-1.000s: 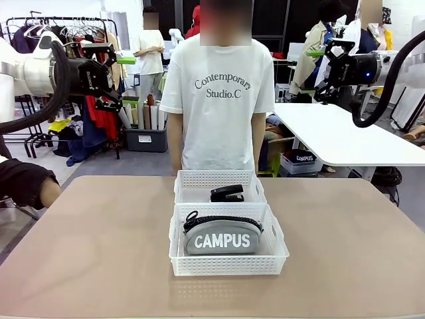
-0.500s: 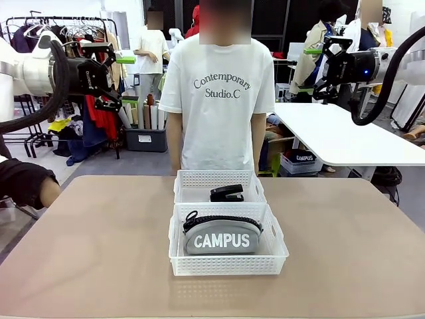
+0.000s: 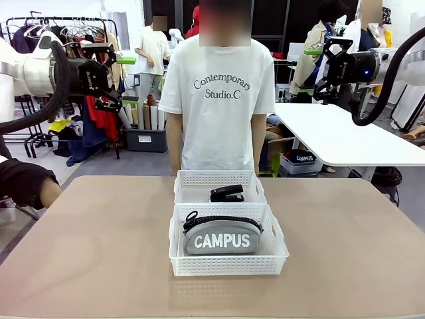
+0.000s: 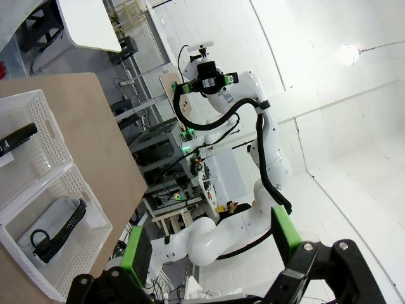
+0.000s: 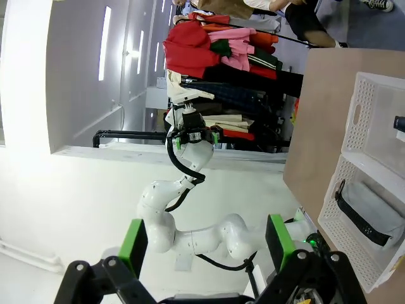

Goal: Distribute items into two baskets.
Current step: Place the picked Stapler into the Organizing basket as instructed by the person.

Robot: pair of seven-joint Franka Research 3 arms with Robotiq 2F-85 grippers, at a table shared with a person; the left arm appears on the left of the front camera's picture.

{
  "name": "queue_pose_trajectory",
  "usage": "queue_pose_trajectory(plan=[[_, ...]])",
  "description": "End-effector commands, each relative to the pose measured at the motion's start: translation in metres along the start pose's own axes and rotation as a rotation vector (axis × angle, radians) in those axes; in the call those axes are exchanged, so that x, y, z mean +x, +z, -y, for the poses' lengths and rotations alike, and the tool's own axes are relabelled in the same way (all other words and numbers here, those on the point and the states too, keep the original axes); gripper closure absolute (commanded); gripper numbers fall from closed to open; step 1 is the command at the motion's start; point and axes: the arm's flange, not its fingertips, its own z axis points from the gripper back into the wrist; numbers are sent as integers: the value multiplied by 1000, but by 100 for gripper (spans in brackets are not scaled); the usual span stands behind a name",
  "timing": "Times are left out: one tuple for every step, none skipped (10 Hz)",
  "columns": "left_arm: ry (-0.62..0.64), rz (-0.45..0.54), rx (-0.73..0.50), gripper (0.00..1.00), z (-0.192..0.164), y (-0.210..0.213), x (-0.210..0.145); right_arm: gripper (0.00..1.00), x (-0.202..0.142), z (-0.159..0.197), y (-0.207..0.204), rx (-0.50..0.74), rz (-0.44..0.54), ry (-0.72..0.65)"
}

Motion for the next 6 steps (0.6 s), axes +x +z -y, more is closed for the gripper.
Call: queue_pose_trajectory(plan=[[-2, 0, -2, 0, 1, 0, -1, 0, -1, -2, 0, 9, -1, 2], [-2, 0, -2, 0, 1, 0, -1, 0, -1, -2, 0, 9, -1, 2], [-2, 0, -2, 0, 1, 0, -1, 0, -1, -2, 0, 9, -1, 2], [-2, 0, -2, 0, 1, 0, -1, 0, -1, -2, 0, 9, -1, 2], [-2, 0, -2, 0, 1, 0, -1, 0, -1, -2, 0, 9, -1, 2], [-2, 0, -2, 0, 1, 0, -1, 0, -1, -2, 0, 9, -1, 2]])
